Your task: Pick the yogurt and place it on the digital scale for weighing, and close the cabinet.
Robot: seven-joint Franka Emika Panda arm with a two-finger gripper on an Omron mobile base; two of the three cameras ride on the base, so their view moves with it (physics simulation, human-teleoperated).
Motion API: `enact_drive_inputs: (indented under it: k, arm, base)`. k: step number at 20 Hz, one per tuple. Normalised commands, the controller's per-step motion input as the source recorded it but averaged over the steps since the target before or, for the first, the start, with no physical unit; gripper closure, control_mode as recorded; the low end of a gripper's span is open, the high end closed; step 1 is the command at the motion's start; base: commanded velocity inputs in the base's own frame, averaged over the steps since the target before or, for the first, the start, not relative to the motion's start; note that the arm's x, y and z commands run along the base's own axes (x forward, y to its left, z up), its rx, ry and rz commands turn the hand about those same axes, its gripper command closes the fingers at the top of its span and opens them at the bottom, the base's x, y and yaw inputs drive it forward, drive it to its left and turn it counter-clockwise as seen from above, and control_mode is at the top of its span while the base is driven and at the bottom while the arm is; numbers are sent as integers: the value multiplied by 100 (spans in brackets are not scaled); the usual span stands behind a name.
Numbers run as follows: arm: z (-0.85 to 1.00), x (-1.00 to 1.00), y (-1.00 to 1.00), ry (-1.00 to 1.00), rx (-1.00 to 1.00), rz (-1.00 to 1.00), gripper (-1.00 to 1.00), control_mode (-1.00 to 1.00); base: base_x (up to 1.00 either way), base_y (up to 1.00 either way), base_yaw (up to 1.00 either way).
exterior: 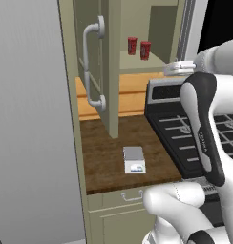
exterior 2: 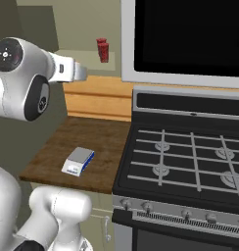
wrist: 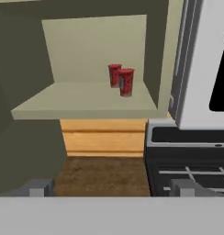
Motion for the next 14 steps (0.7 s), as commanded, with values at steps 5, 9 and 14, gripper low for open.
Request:
enact_drive_inputs:
  k: [5, 9, 14]
  arm:
    - [47, 3, 0, -10, 0, -4, -100, -100]
    - [22, 30, 0, 1, -1, 0, -100, -100]
    - [12, 38, 15, 6, -6, -3, -100, -100]
  base:
    - [0, 0, 0]
    - [0, 0, 0]
    - [0, 0, 0]
